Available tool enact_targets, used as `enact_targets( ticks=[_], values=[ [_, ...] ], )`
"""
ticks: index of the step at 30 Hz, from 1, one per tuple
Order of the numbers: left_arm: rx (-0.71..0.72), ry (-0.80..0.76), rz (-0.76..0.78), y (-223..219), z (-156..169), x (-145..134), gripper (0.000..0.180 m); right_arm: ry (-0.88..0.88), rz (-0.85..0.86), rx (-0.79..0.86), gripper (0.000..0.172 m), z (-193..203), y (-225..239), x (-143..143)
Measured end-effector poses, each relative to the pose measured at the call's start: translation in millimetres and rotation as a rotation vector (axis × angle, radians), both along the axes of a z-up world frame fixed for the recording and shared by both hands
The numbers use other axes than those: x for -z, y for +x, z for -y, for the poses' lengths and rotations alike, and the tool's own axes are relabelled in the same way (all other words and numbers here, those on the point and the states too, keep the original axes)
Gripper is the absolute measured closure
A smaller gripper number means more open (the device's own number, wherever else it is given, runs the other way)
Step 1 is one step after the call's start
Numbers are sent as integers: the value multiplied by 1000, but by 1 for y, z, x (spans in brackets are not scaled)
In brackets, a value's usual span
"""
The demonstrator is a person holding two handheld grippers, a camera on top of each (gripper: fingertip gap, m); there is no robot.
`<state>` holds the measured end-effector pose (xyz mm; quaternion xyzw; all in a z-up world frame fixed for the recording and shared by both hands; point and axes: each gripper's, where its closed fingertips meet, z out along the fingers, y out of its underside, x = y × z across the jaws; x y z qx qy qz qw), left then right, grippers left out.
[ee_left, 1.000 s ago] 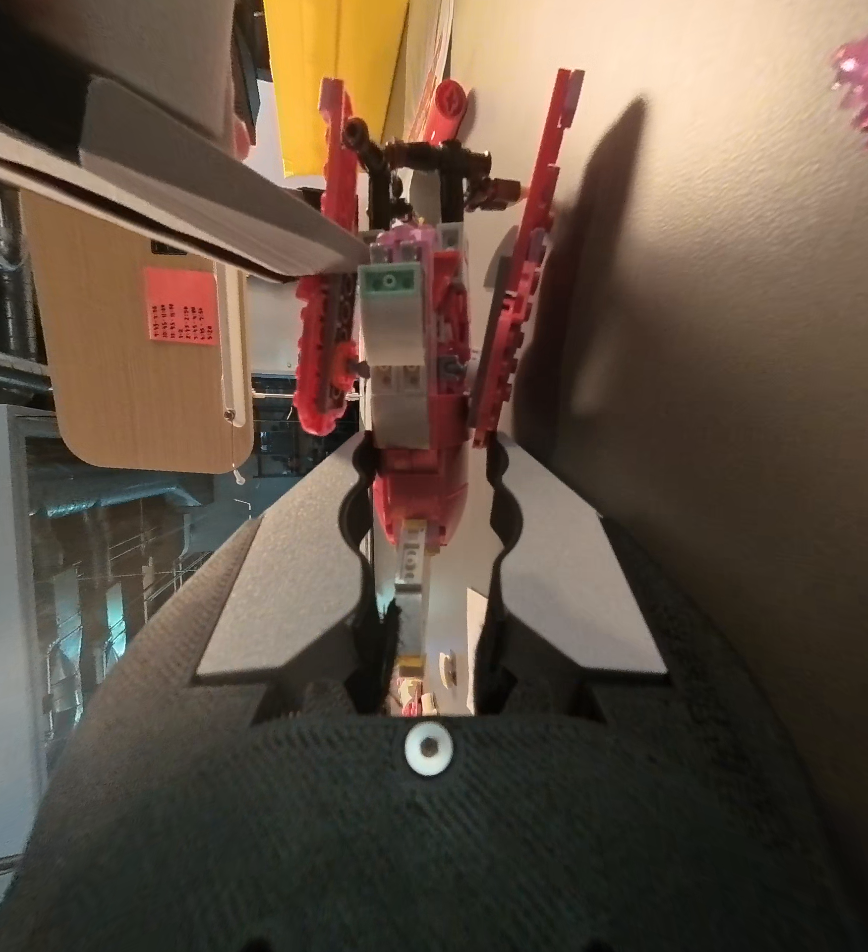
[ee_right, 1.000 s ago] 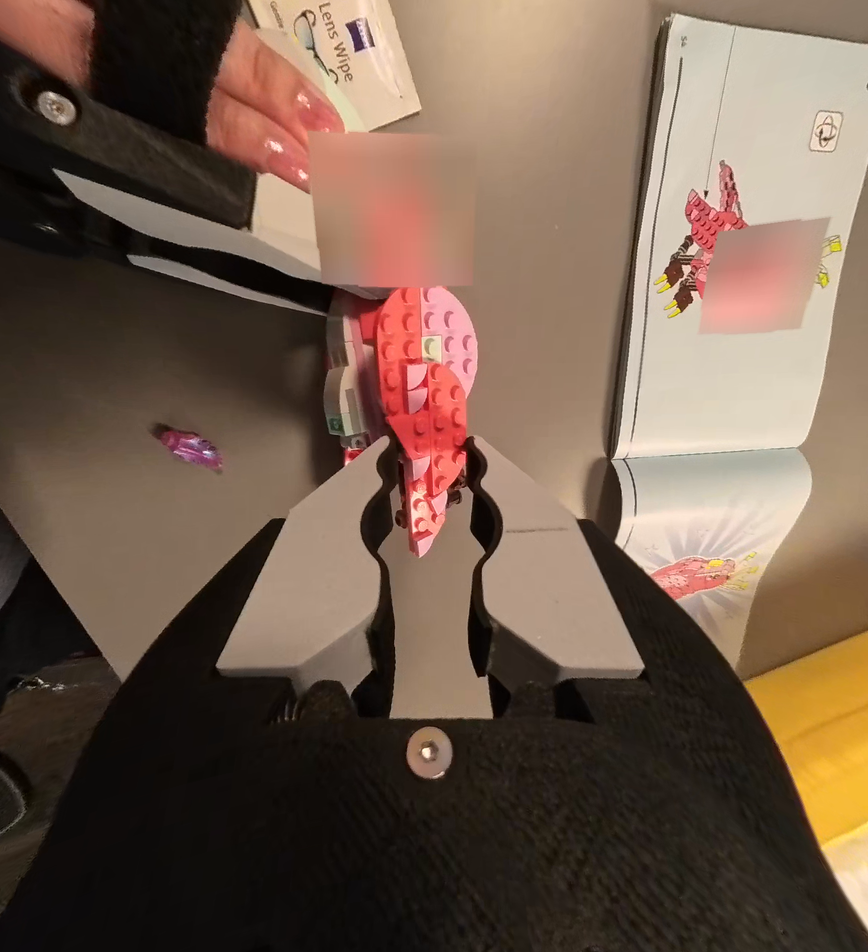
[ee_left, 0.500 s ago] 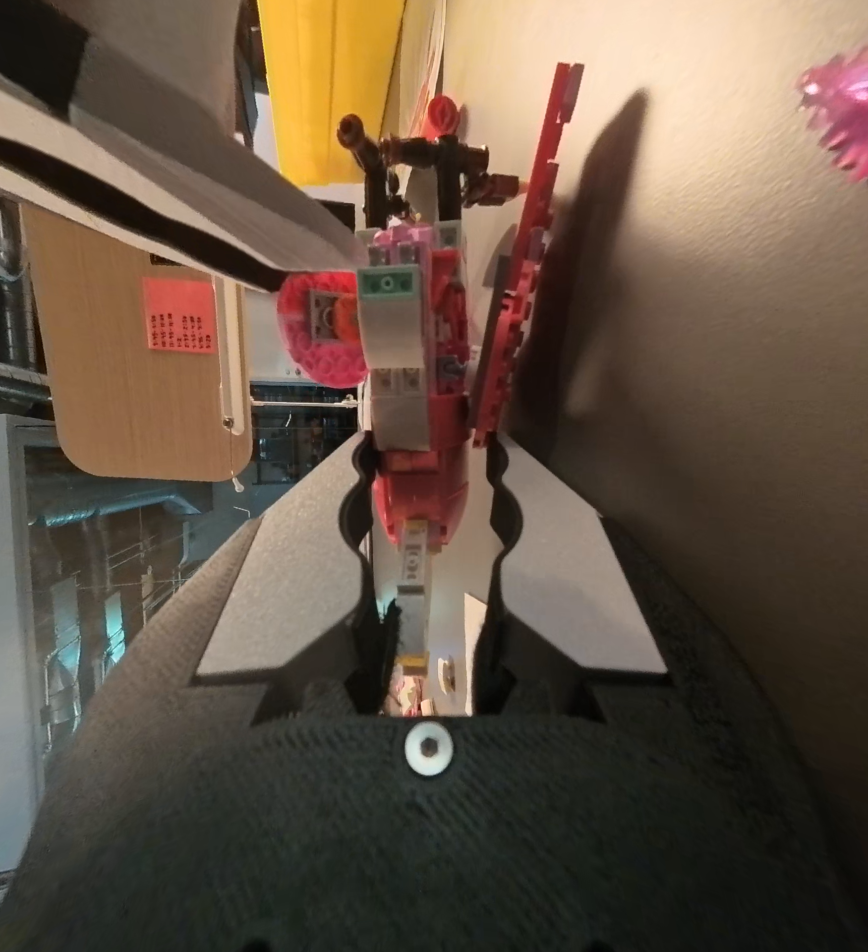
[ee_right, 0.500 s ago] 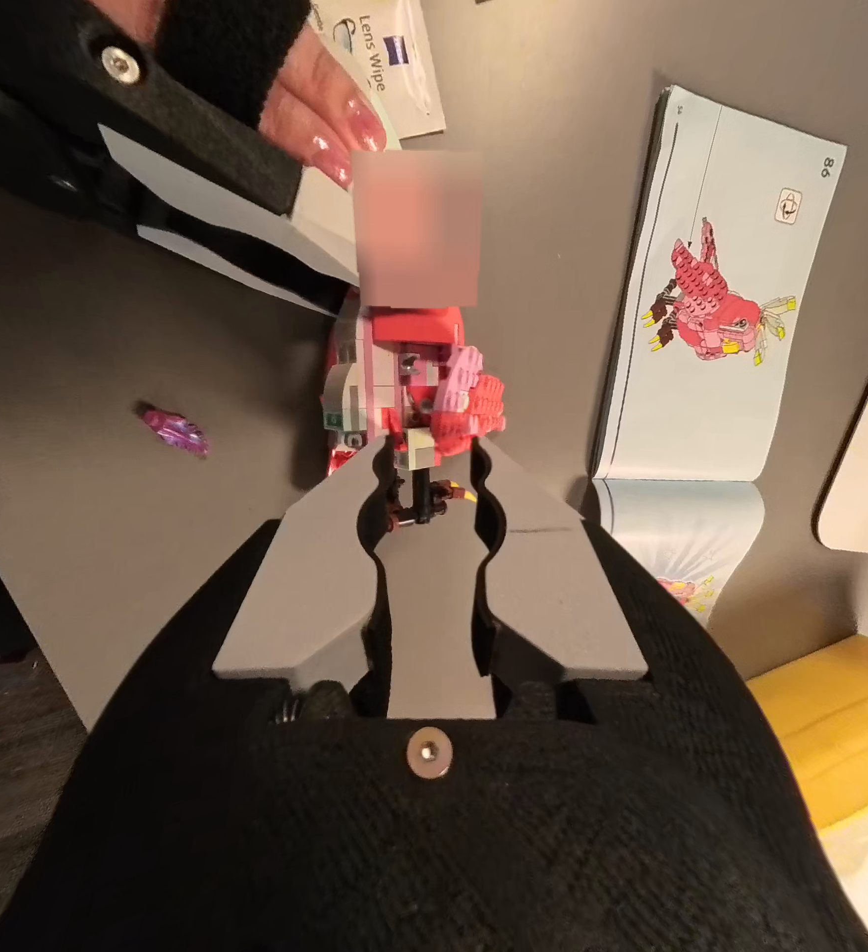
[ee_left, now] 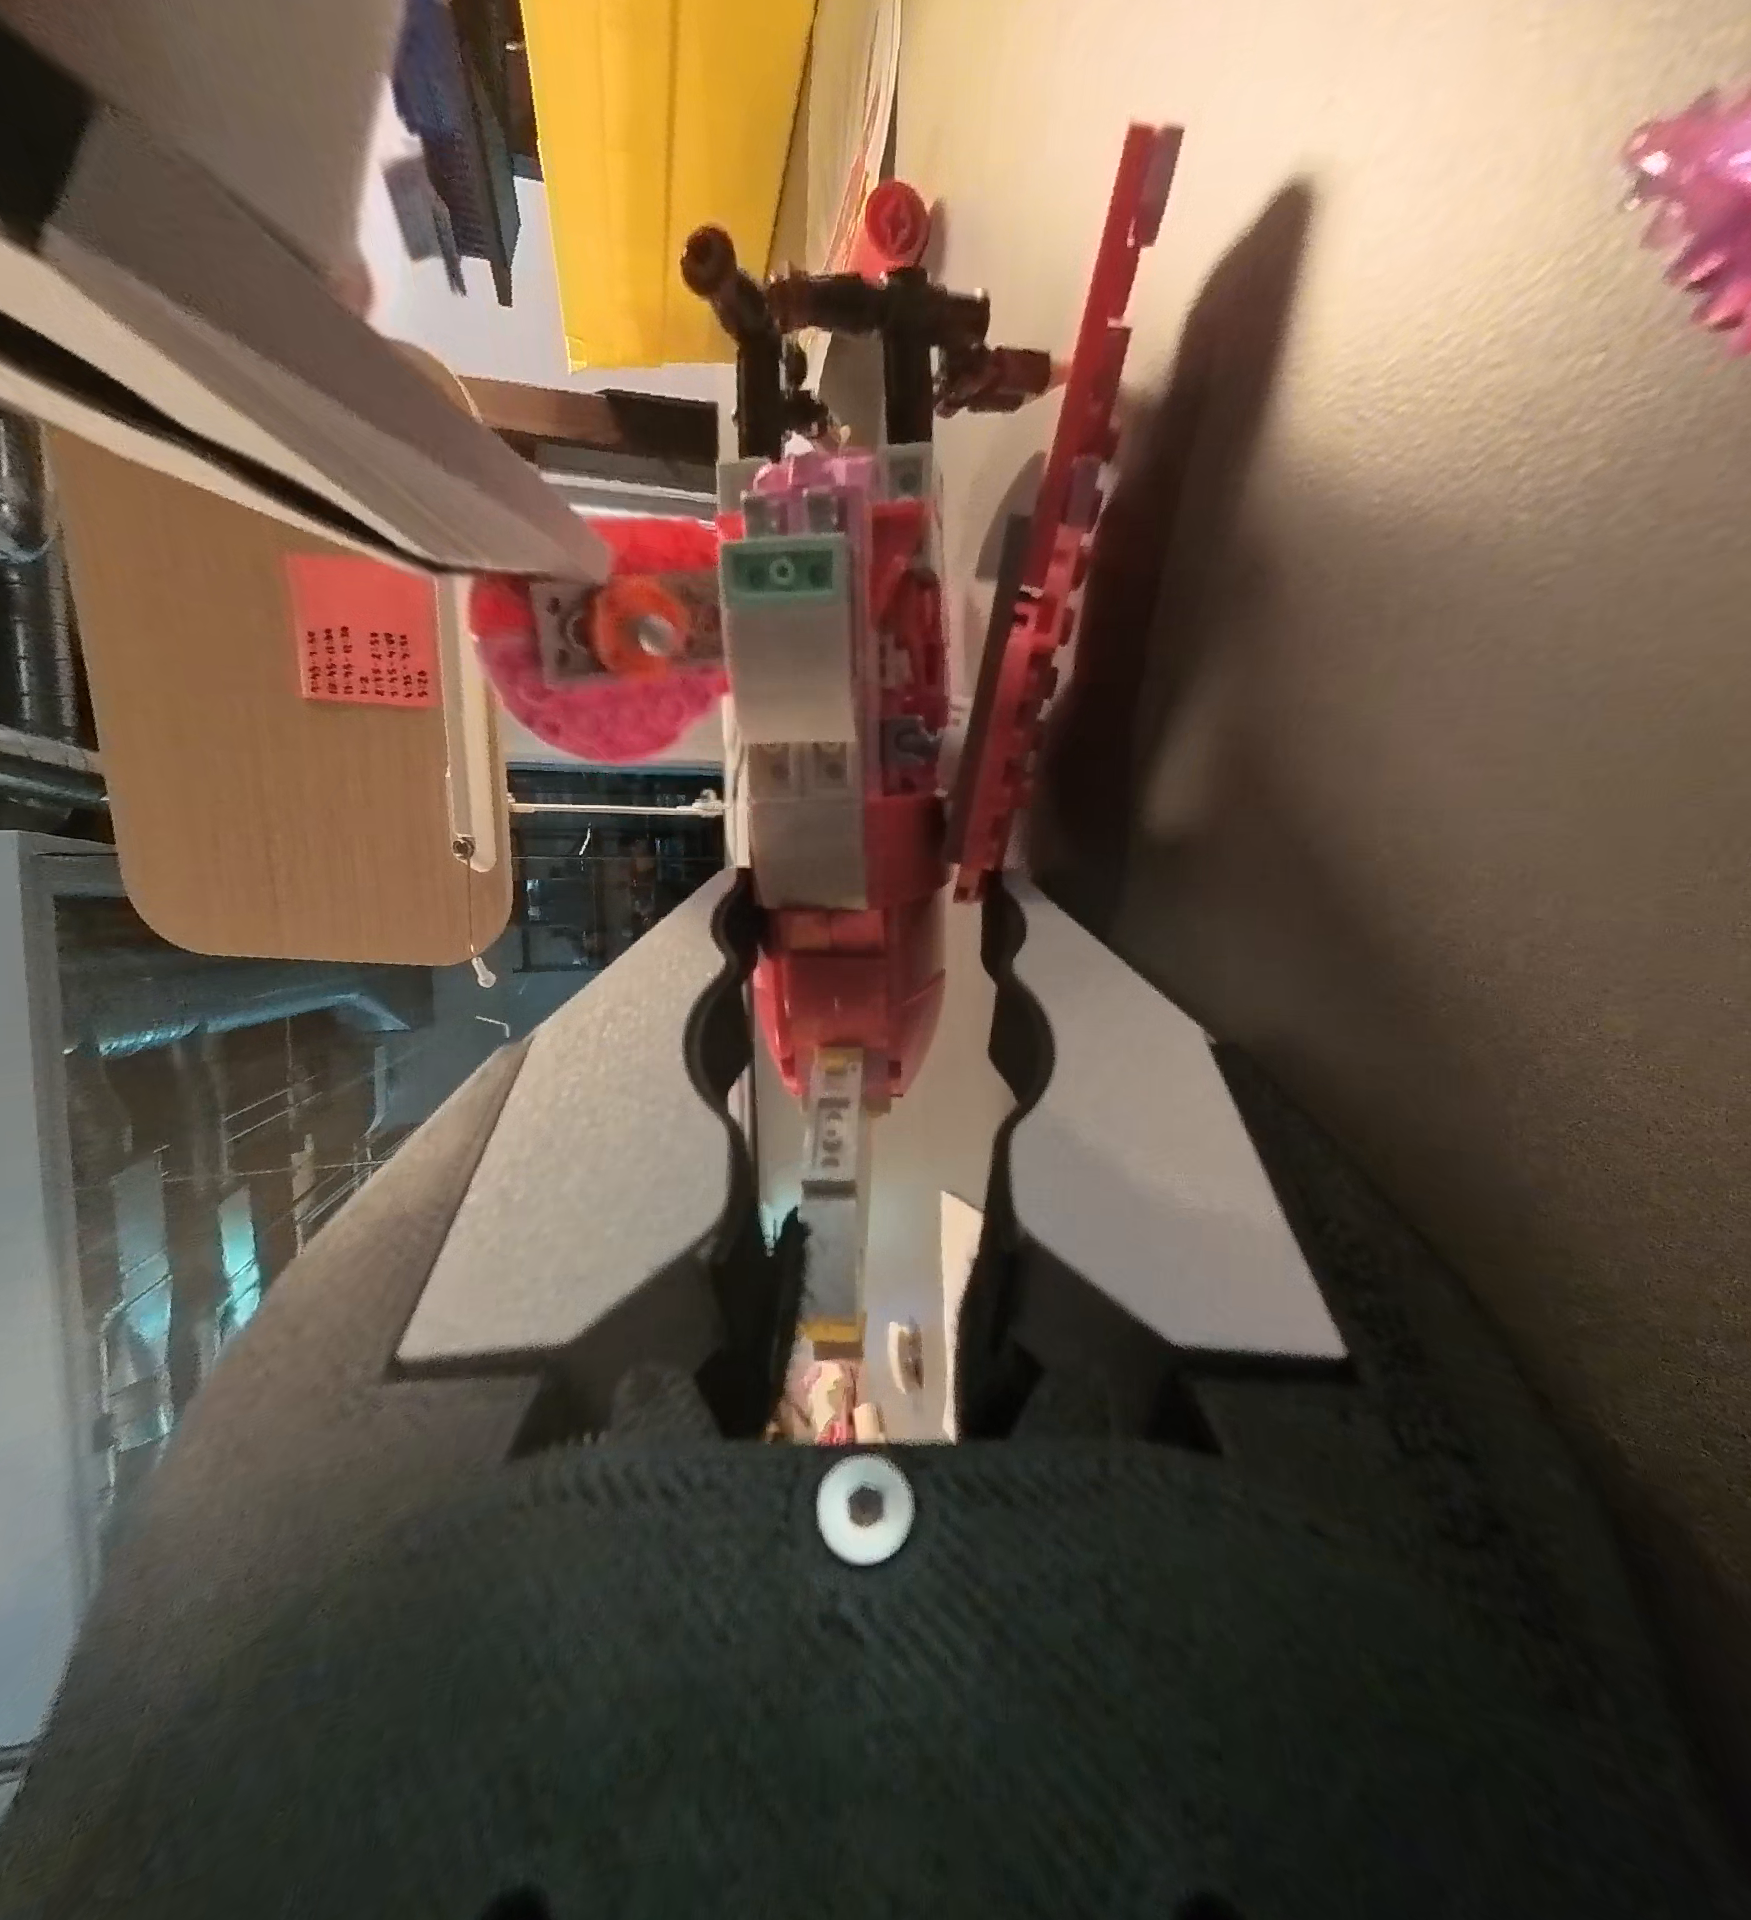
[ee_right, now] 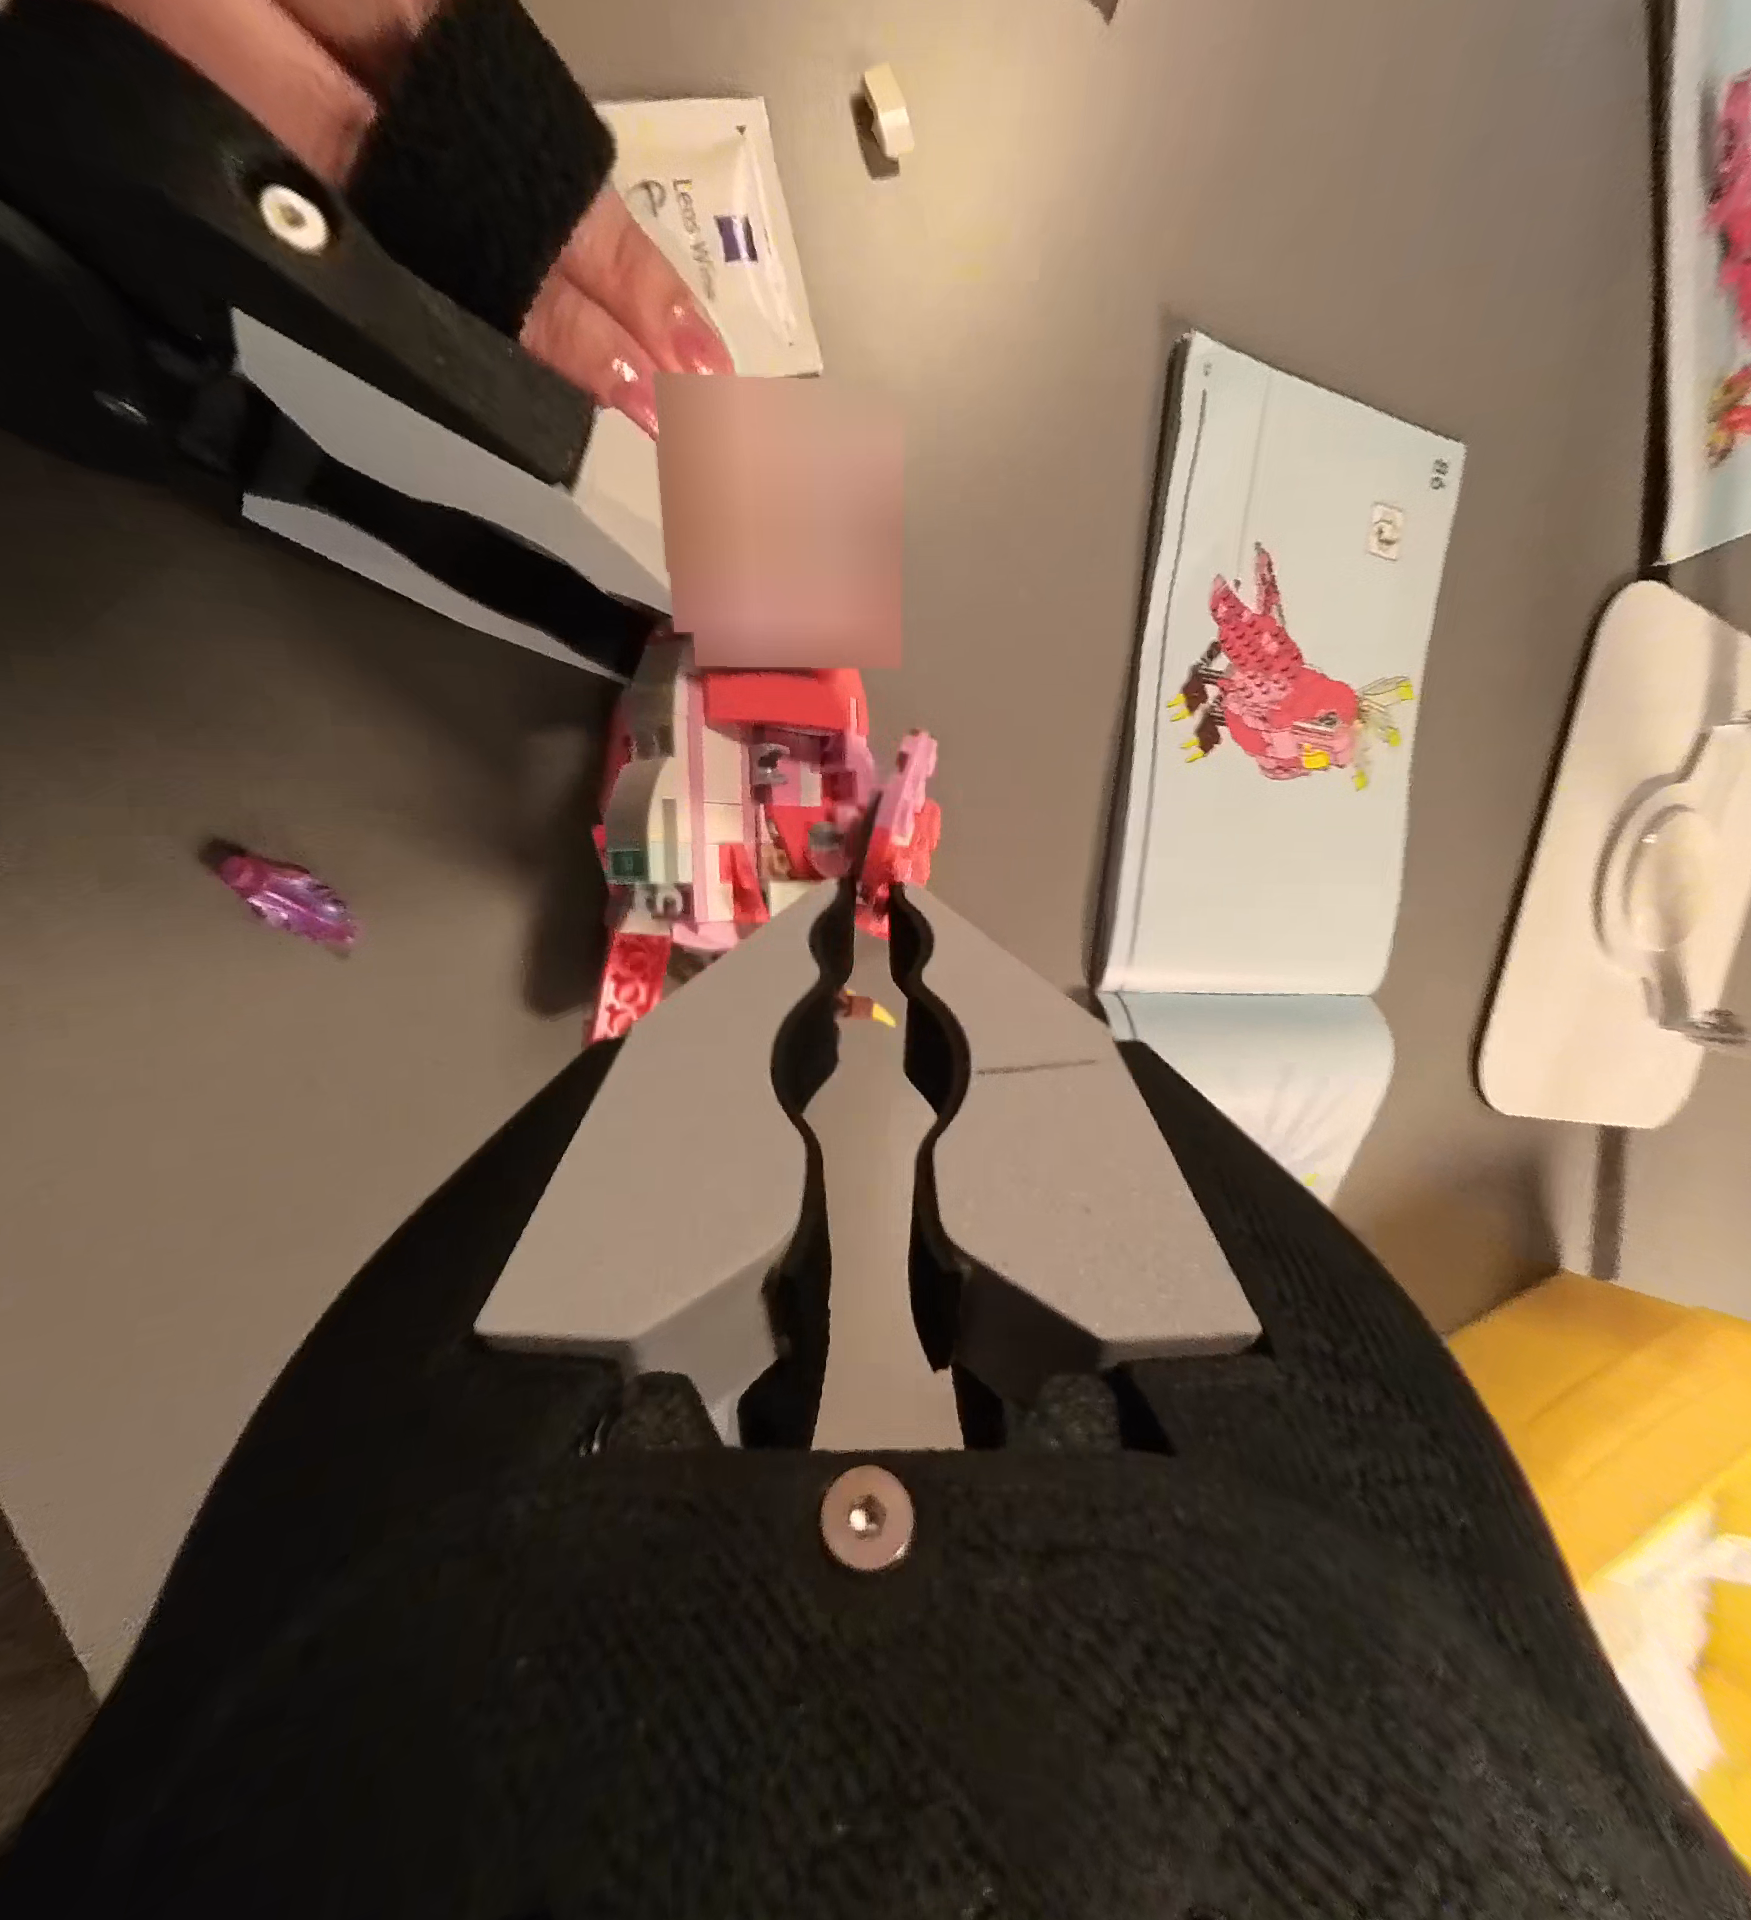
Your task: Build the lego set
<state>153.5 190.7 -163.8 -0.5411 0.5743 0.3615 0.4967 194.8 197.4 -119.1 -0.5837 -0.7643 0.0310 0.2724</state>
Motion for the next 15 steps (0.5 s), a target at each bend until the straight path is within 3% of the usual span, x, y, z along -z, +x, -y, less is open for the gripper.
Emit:
enact_targets(
  ticks=[5, 8, 10, 15],
  values=[
    [-29, 11, -19, -7, -2, -2, 138, 131, 88, 71, 169, -16, 26, -12],
    [-51, 2, -13, -12, -4, -1, 138, 198, 216, 176, 169, -36, 66, -12],
    [-56, -8, -4, -13, -4, -1, 138, 216, 287, 196, 169, -39, 90, 0],
    [-62, -23, 5, -15, -5, 0, 138, 266, 250, 154, 168, -13, 99, 33]
  ],
)
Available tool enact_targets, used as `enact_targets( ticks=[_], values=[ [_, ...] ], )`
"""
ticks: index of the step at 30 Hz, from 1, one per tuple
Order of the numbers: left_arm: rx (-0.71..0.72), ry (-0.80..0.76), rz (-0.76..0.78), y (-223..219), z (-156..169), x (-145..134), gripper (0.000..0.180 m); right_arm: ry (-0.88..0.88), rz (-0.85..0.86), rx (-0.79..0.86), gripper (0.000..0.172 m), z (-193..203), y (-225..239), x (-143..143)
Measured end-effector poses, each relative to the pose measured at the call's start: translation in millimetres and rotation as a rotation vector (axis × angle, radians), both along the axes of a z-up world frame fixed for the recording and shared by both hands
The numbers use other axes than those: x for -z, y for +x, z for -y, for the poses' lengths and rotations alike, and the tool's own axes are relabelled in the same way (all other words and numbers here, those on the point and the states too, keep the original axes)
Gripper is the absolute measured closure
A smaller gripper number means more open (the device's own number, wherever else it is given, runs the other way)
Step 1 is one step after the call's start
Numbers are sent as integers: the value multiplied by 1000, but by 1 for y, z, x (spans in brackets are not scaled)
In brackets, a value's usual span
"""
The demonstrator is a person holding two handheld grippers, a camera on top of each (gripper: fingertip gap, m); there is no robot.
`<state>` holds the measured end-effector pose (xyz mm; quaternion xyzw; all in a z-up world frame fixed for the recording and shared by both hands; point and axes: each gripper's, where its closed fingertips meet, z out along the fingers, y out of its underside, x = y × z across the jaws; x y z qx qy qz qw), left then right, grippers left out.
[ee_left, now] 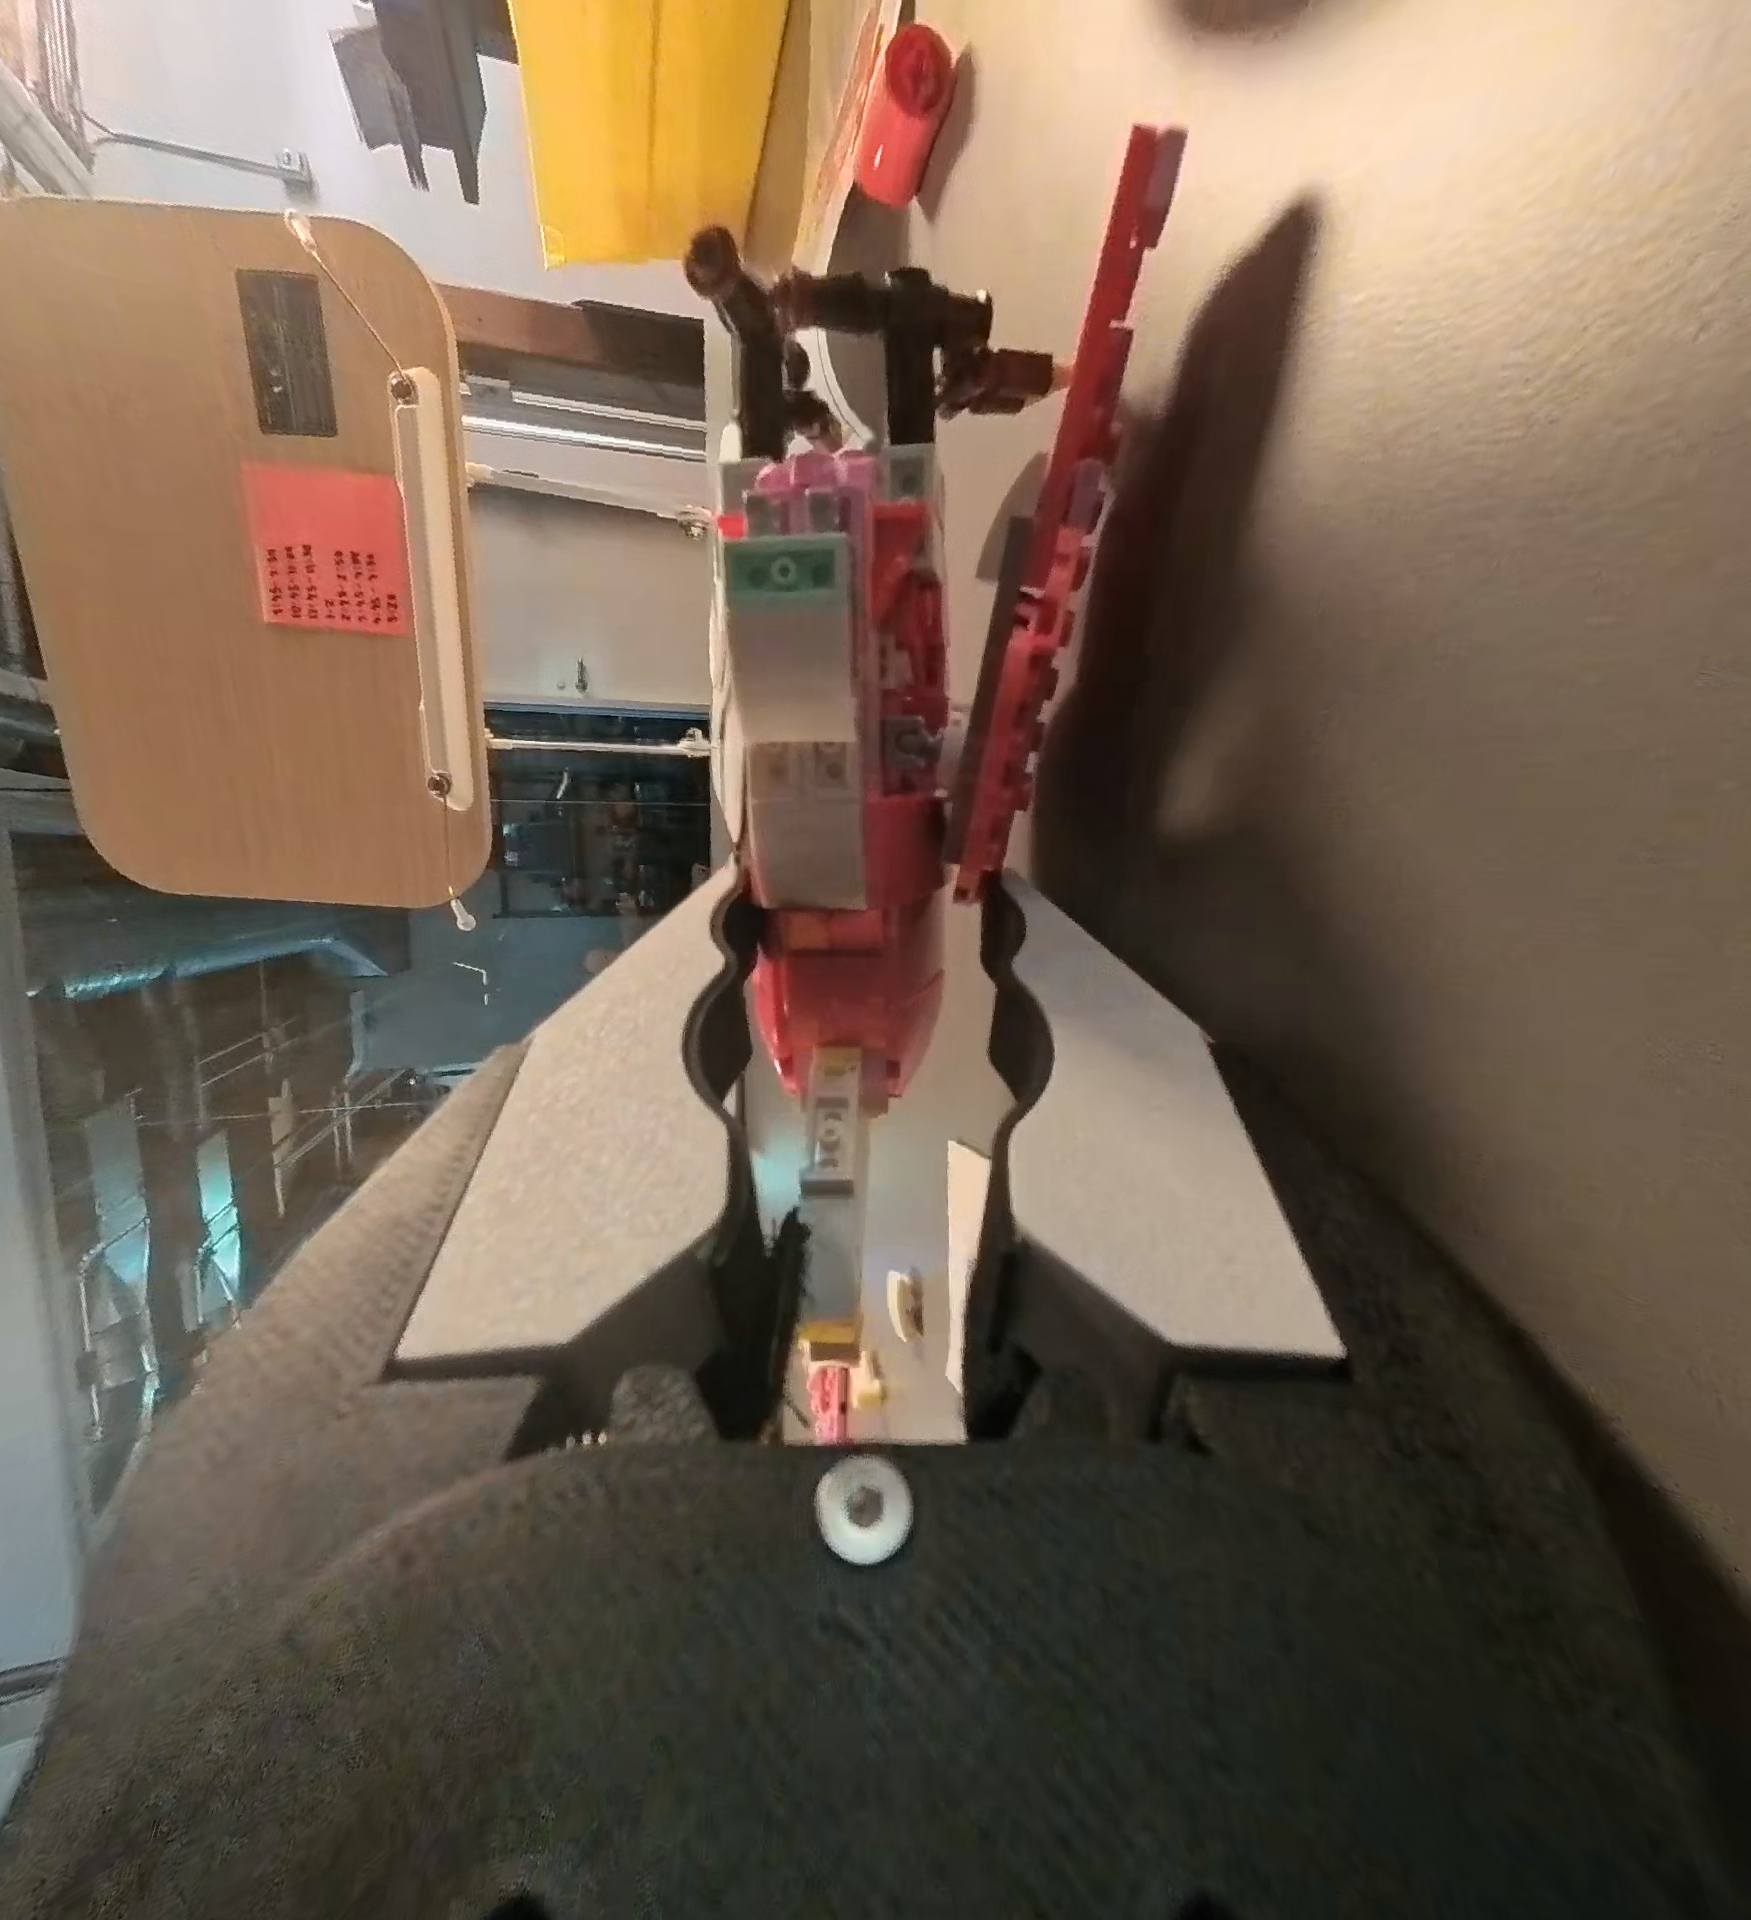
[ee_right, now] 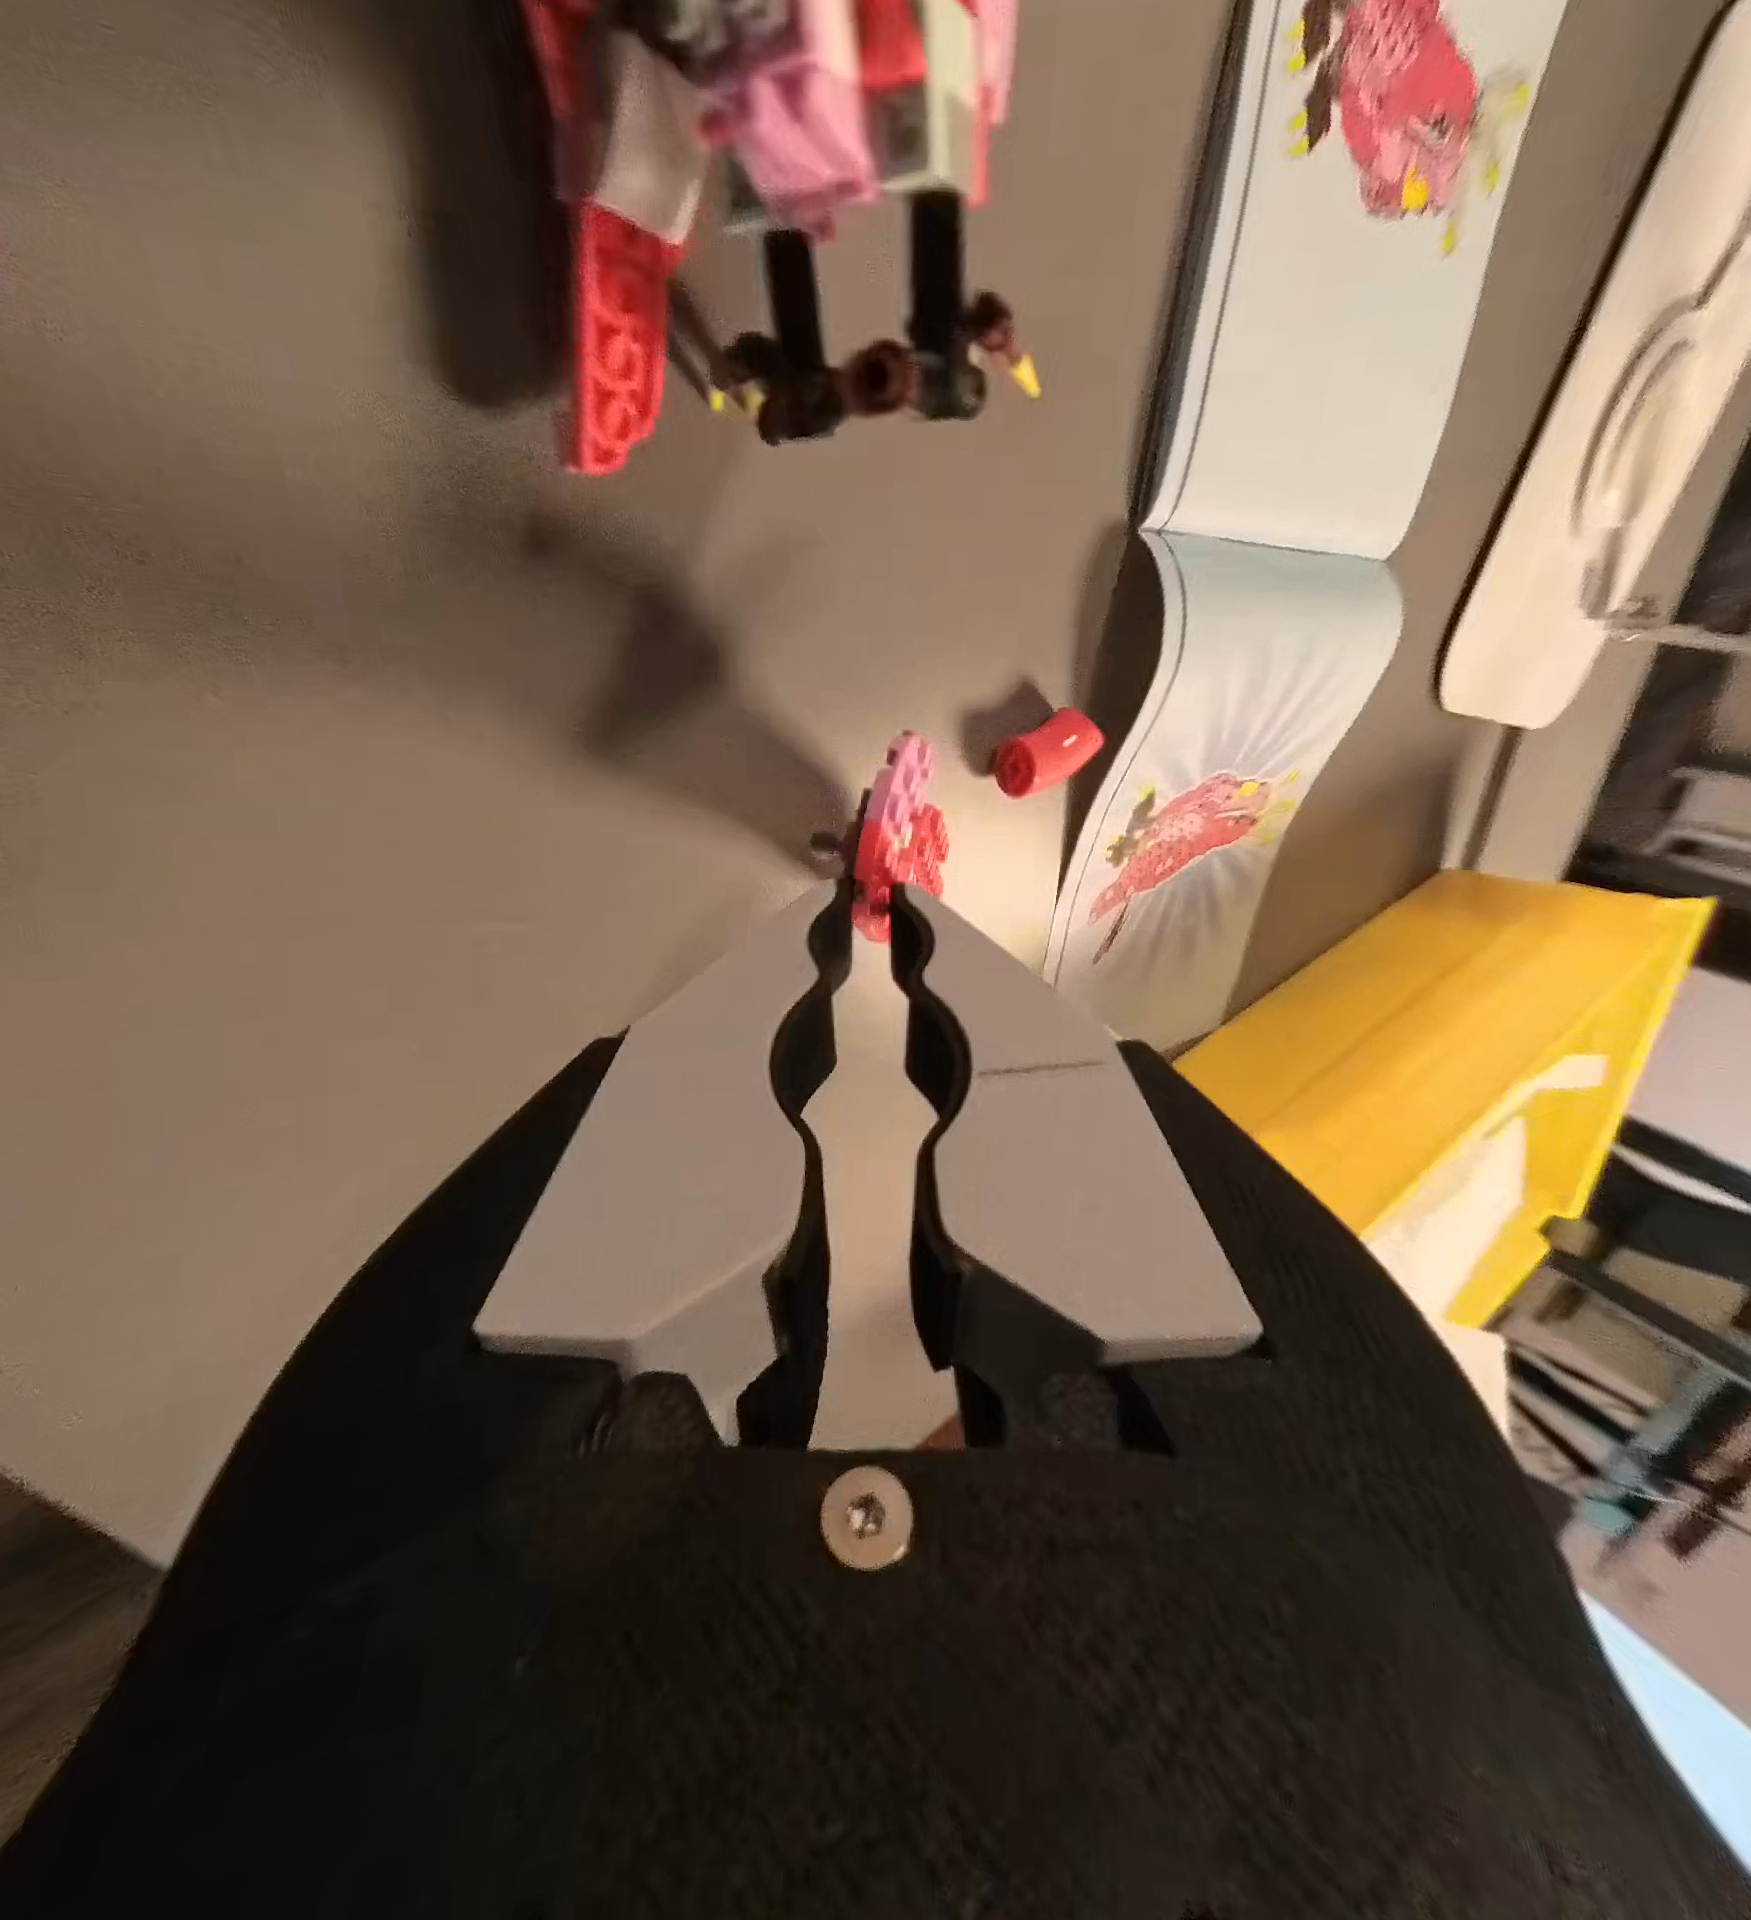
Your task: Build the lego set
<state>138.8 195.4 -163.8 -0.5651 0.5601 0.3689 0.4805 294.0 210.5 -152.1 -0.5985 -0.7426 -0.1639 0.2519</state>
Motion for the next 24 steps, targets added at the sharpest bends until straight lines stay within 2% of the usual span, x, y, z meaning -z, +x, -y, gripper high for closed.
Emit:
enact_targets(
  ticks=[4, 8, 11, 14, 18, 20, 24],
  values=[
    [-3, -10, 10, -1, 0, 1, 138, -49, -109, 20, 165, 16, -13, 15],
    [-3, -12, 12, -1, 0, 1, 138, -123, -110, -84, 135, 22, -21, 23],
    [-3, -15, 17, -1, 0, 2, 138, -309, -143, -220, 118, 30, -28, 19],
    [-2, -15, 17, 0, 0, 2, 138, -427, -173, -247, 119, 20, -28, 18],
    [0, -14, 18, 0, 0, 2, 138, -433, -49, -312, 120, 7, -8, 36],
    [0, -15, 19, 0, 0, 2, 138, -446, -83, -324, 128, 8, -10, 36],
    [-9, -27, 33, 0, 0, 2, 138, -397, -150, -247, 158, -2, -14, 27]
  ],
)
